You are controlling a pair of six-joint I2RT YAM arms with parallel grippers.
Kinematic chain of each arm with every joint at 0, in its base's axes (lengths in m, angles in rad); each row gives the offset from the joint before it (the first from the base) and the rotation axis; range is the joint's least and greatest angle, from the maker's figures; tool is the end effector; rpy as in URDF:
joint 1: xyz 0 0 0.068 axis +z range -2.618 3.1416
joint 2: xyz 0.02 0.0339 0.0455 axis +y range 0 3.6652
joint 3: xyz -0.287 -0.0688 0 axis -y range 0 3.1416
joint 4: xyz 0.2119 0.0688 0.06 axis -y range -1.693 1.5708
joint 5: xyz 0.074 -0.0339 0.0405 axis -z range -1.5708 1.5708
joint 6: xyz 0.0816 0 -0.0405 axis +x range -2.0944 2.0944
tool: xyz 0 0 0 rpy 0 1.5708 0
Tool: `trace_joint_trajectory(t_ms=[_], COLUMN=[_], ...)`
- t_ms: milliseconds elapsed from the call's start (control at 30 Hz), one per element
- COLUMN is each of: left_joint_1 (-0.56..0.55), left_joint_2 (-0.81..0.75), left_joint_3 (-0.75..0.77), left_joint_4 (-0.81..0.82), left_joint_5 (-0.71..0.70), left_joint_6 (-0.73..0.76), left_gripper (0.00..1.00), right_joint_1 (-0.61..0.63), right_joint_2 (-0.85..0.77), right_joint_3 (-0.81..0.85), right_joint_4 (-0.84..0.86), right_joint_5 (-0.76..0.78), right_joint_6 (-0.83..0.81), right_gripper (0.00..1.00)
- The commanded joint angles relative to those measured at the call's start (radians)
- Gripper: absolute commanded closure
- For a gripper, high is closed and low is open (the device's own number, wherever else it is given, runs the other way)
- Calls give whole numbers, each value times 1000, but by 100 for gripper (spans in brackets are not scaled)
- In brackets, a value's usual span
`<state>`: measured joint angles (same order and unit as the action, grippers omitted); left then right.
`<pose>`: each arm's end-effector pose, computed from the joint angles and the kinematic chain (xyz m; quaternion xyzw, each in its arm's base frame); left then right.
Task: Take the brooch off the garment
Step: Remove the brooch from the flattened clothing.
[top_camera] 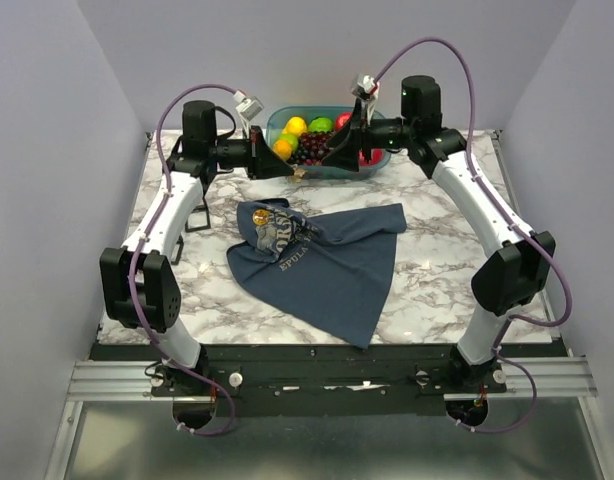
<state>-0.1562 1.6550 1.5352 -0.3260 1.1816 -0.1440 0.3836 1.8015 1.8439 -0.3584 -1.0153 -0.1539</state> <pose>0.3403 -0.1300 0.3885 0.3013 0.7007 -0.5321 0.3675 0.3506 0.2163 0.4255 -0.4630 0.6063 0.4497 0.4645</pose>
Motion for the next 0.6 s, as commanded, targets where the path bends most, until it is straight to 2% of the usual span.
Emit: trace_joint_trajectory(t_ms=[0, 67, 167, 567], left_joint_1=[14, 14, 12, 7], left_joint_2=[9, 52, 63, 72], left_joint_3=[-153, -184, -167, -144], left_joint_4=[908, 1318, 1247, 1199], left_joint_5=[194, 185, 174, 164], left_joint_6=[-816, -1155, -1102, -1076], left_gripper=[100, 100, 100, 100], right_joint_1=[17, 17, 31, 58], right_joint_2=[-1, 9, 16, 19], right_joint_3=[-61, -69, -83, -75], right_joint_4=[3, -1, -16, 16], right_joint_5=[47, 57, 76, 50], right_joint_6=[-5, -22, -47, -35], right_gripper=[34, 34, 34, 34])
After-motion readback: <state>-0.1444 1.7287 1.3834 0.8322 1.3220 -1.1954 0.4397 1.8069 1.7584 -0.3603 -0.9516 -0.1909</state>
